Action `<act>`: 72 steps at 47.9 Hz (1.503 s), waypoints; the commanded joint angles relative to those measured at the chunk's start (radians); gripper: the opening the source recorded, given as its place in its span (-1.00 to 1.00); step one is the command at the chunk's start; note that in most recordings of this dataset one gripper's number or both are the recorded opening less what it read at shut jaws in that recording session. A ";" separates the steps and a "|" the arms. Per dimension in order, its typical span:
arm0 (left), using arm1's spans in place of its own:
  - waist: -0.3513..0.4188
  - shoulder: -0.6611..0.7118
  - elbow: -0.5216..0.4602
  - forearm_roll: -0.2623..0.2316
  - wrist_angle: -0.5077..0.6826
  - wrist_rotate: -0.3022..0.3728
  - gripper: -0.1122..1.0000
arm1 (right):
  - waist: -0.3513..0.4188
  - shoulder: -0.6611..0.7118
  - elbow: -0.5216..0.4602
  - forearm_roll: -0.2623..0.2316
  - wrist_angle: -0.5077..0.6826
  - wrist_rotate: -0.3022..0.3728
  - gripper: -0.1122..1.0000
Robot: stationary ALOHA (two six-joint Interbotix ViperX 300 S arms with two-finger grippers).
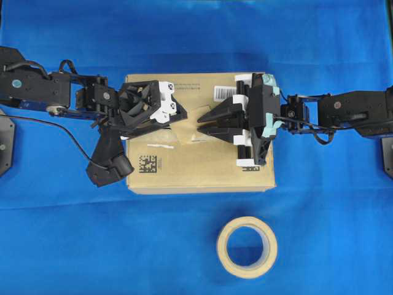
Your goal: Apply tape along the seams of the closed cardboard box to seal it securely.
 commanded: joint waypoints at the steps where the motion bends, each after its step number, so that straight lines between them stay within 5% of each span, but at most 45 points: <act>1: 0.006 -0.025 -0.003 0.003 -0.002 -0.003 0.33 | 0.000 -0.009 -0.008 0.000 0.002 0.000 -0.30; 13: 0.008 -0.063 0.017 -0.018 -0.049 -0.031 0.32 | 0.000 -0.017 -0.011 0.002 0.002 0.002 -0.30; 19: 0.008 -0.094 0.055 -0.034 -0.172 -0.129 0.31 | 0.000 -0.046 -0.002 0.002 0.002 0.002 -0.30; 26: -0.005 -0.120 0.094 -0.035 -0.319 -0.411 0.30 | 0.000 -0.078 0.011 0.002 0.003 0.000 -0.30; 36: -0.012 -0.110 0.100 -0.029 -0.434 -0.957 0.28 | -0.005 -0.121 0.008 0.002 -0.003 -0.002 -0.31; 43: -0.012 -0.103 0.104 -0.023 -0.454 -1.170 0.06 | -0.035 -0.146 0.006 0.002 -0.029 -0.005 -0.35; 53: -0.037 -0.078 0.135 -0.023 -0.529 -1.221 -0.78 | -0.060 -0.143 0.000 0.002 -0.041 -0.005 -0.78; 72: -0.037 0.064 0.104 -0.025 -0.627 -1.236 -0.79 | -0.054 -0.046 -0.063 0.000 -0.031 -0.005 -0.80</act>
